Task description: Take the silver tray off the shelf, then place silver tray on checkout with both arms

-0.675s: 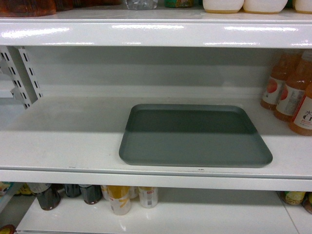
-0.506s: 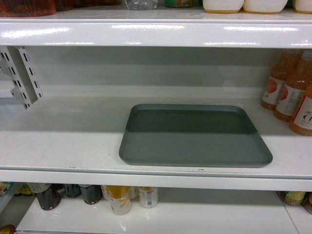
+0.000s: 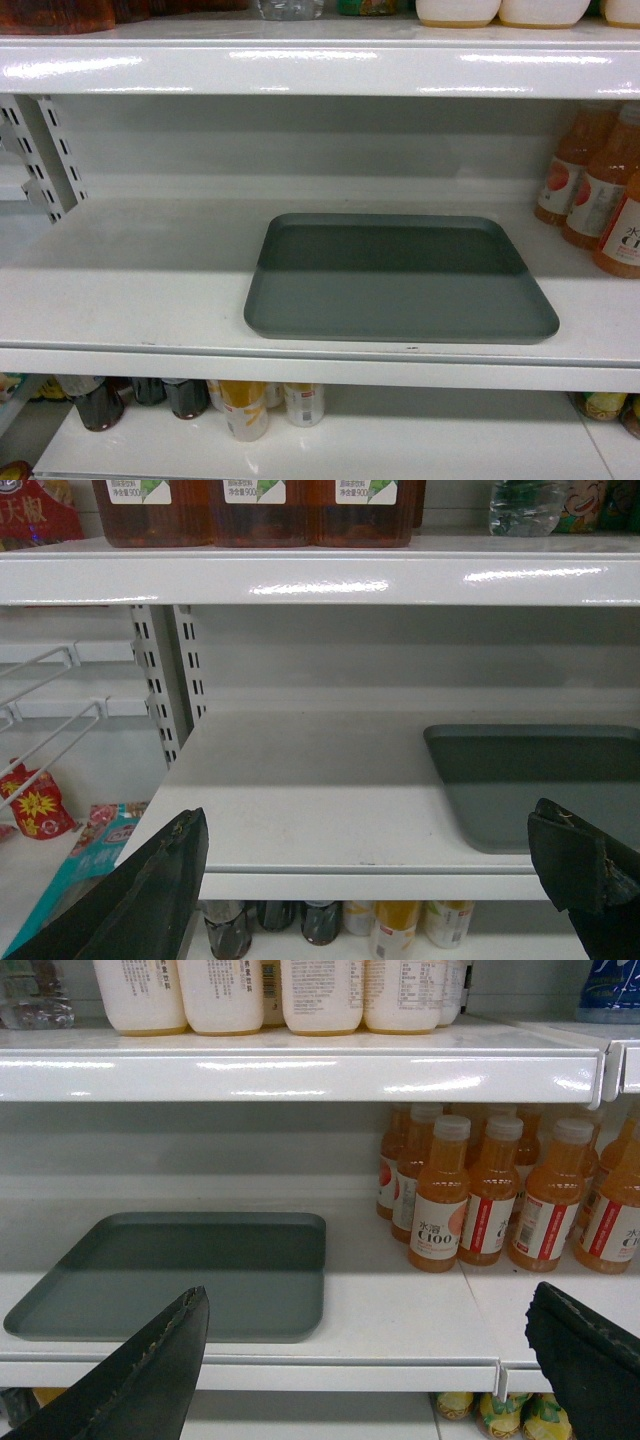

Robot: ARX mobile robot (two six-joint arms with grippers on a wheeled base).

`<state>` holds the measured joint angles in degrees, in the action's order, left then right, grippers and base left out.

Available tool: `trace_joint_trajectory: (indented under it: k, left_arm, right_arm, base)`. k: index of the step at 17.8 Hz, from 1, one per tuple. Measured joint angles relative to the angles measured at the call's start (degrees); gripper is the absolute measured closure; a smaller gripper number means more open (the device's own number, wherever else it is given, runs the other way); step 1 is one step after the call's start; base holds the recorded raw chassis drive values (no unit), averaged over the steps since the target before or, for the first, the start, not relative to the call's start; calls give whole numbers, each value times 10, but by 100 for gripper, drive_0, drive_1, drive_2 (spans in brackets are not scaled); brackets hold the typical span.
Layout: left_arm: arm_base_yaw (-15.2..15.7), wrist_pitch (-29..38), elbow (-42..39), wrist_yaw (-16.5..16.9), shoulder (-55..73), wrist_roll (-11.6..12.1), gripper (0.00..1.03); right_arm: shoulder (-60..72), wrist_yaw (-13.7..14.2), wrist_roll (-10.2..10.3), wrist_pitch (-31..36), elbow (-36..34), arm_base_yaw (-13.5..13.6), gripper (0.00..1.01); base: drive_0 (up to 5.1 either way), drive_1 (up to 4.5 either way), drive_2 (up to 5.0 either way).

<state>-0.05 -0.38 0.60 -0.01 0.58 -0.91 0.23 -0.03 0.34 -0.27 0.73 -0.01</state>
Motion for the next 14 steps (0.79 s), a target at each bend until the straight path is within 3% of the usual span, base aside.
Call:
trace_joint_trajectory:
  k: [14]
  left_arm:
    - [0, 0, 0, 0, 0, 0, 5]
  right_arm:
    - [0, 0, 0, 0, 0, 0, 3]
  base:
    - [0, 0, 0]
